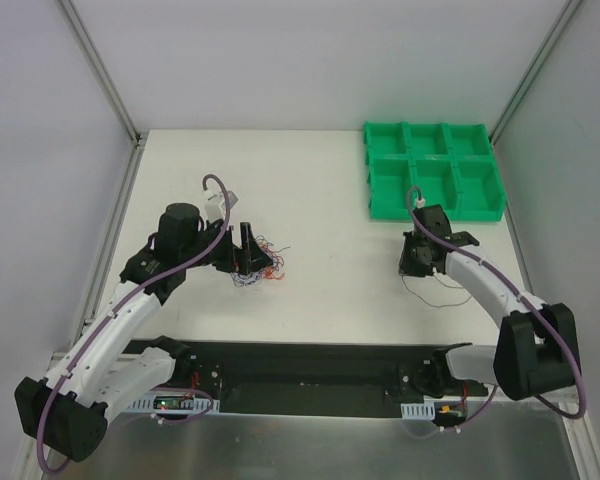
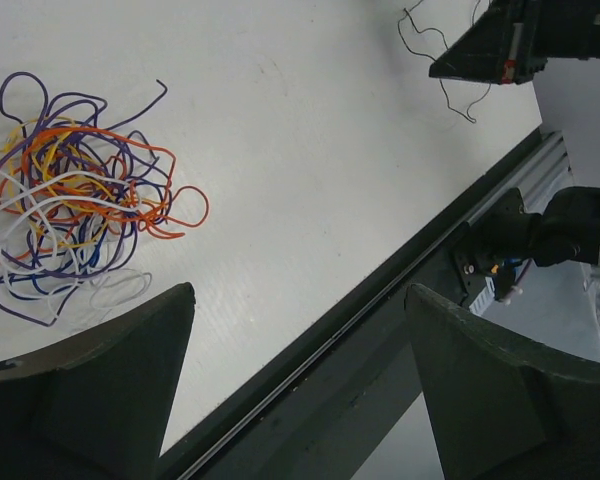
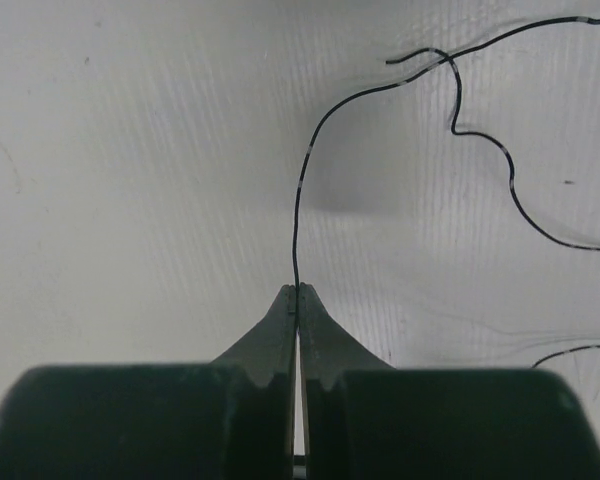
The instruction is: Untangle the cables
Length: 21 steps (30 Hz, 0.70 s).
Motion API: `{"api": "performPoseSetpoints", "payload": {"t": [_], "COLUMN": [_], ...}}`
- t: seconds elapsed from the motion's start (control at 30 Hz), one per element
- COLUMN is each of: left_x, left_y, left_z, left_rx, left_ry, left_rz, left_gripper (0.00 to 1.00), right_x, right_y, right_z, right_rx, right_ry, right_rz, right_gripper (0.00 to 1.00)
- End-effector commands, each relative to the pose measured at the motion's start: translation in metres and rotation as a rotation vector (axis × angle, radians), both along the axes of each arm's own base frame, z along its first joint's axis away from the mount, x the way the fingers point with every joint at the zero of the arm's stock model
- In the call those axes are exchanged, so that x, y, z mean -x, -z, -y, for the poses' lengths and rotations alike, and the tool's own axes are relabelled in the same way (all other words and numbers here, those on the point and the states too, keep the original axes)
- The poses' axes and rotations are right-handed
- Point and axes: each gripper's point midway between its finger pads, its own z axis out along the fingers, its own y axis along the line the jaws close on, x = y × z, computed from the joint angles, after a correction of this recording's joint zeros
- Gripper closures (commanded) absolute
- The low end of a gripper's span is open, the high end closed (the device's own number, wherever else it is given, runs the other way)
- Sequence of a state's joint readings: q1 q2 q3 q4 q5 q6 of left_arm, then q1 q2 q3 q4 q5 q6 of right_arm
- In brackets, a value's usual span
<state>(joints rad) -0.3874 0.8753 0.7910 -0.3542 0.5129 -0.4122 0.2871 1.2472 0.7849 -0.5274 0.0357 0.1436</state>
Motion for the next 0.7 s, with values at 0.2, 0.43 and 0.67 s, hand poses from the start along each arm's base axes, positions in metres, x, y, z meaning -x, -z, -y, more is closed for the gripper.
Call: {"api": "performPoseSetpoints", "payload": {"t": [0.2, 0.43, 0.67], "left_x": [0.011, 0.012, 0.015], "left_y": [-0.003, -0.004, -0.004], "left_z": [0.016, 0.022, 0.027], "left_rx": [0.017, 0.011, 0.015], "left_ry": [0.102, 0.15, 0.192], "left_rz": [-0.028, -0.018, -0.02], "left_gripper": [0.16, 0.16, 0.16], "right_x": [-0.029, -0.039, -0.066], "right_y": [0.005, -0.002, 0.019], "right_z": [0.027, 0.05, 0.046], "right_rx": [0.148, 0.085, -0.05], "right_ry": [0.006, 0.077, 0.028], "right_rz": [-0.049, -0.032, -0.072], "right_gripper": [0.72, 0.11, 0.09]}}
